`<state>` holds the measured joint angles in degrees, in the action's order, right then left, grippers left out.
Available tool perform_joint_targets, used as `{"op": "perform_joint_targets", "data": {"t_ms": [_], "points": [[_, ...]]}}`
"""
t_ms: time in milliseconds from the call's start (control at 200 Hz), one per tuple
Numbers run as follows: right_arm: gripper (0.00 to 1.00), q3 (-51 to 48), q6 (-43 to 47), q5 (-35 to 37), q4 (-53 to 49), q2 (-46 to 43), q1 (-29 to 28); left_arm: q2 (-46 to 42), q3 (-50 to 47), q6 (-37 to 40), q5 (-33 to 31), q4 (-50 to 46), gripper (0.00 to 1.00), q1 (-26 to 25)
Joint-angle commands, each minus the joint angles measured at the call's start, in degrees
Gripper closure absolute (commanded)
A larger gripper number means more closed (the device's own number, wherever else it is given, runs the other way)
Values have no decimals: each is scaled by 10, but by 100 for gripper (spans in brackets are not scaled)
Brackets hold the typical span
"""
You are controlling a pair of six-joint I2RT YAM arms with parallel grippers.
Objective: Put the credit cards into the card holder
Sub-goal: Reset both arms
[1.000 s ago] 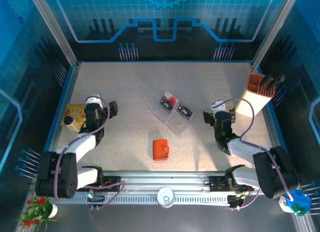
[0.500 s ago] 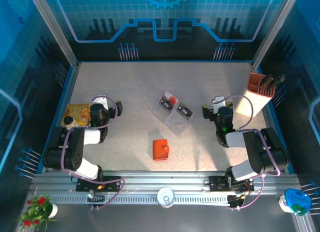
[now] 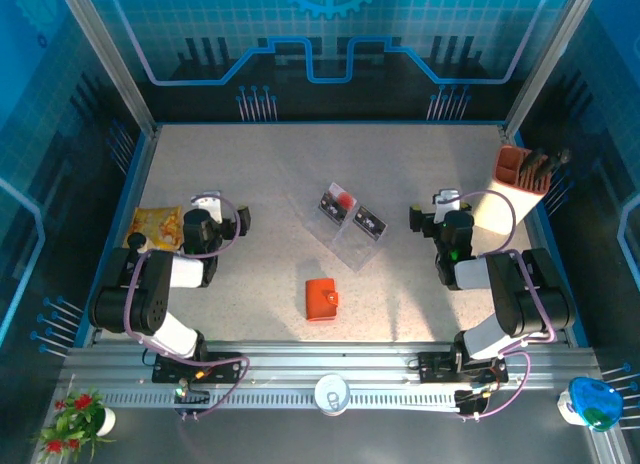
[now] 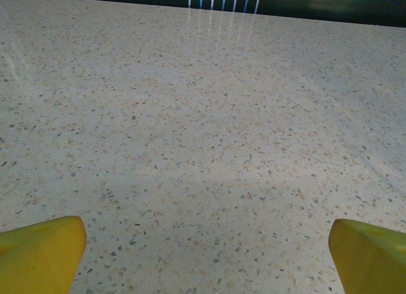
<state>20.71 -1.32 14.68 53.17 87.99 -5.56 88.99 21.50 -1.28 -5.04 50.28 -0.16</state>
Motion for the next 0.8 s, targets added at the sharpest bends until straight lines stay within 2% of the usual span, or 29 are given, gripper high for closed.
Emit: {"op": "perform_joint_targets", "data": {"t_ms": [0, 120, 795], "points": [[0, 9, -6, -7, 2, 3, 9, 3, 11, 11, 18, 14, 1, 2], [0, 8, 3, 37, 11, 7, -11, 3, 6, 20, 2, 26, 1, -7], [0, 10, 2, 11, 4, 5, -2, 2, 5, 20, 5, 25, 1, -7]]}}
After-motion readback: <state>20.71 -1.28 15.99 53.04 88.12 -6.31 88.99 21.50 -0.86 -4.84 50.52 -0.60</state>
